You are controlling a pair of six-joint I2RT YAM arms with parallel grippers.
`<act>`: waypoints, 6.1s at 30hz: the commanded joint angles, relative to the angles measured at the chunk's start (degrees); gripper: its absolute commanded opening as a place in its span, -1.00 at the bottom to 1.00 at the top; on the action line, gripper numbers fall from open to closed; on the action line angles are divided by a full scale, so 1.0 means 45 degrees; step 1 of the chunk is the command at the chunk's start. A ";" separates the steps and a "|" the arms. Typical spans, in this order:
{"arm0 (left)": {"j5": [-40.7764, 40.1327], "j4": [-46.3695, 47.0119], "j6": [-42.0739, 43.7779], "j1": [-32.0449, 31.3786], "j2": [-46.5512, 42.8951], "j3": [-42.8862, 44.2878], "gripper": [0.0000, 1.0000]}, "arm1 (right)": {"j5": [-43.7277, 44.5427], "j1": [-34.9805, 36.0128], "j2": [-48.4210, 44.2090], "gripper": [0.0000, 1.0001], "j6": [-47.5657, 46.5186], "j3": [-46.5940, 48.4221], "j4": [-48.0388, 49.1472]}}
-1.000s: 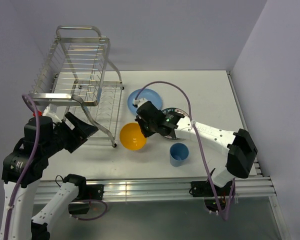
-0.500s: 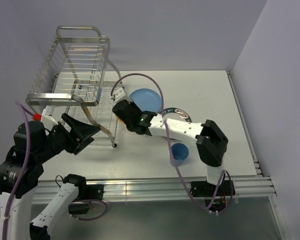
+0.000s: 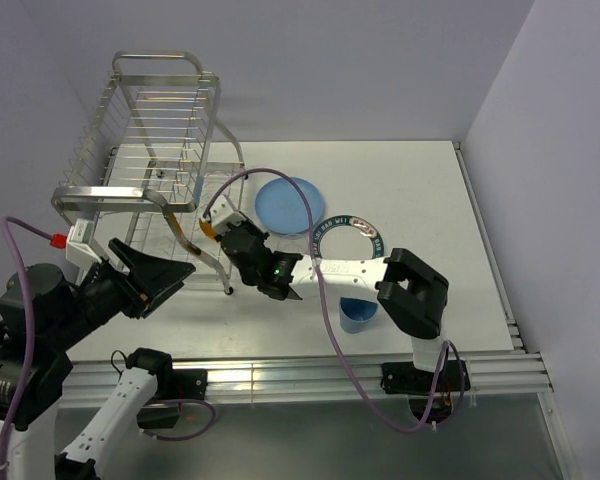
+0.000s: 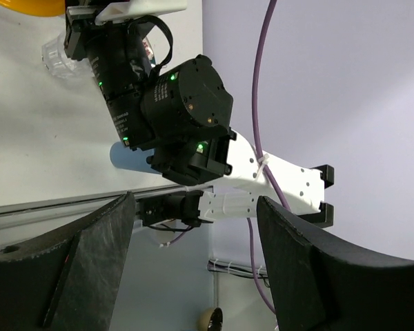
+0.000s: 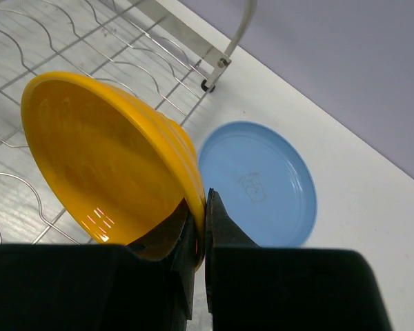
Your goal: Load the mixed dishes into the dish rack
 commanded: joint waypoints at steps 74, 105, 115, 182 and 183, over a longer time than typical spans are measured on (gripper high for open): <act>0.0371 0.0757 -0.0765 -0.0029 -0.4309 -0.4719 0.55 | -0.6032 -0.4427 0.8474 -1.00 -0.2377 0.9820 0.4469; 0.0078 0.0463 -0.0080 -0.0712 -0.4211 -0.4640 0.62 | -0.7067 -0.4368 0.9334 -1.00 -0.4411 0.9724 0.4567; -0.0234 0.0347 -0.0295 -0.0732 -0.4309 -0.4562 0.74 | -0.6657 -0.4290 0.8905 0.06 -0.3866 0.9236 0.4488; 0.0019 -0.1940 0.1833 -0.0185 -0.0208 -0.1925 0.56 | -1.0992 -0.9290 0.6365 0.25 0.6468 0.9684 -1.3617; 0.0039 -0.1881 0.1911 -0.0185 -0.0072 -0.1887 0.56 | -1.1012 -0.9290 0.6385 -0.01 0.6487 0.9704 -1.3540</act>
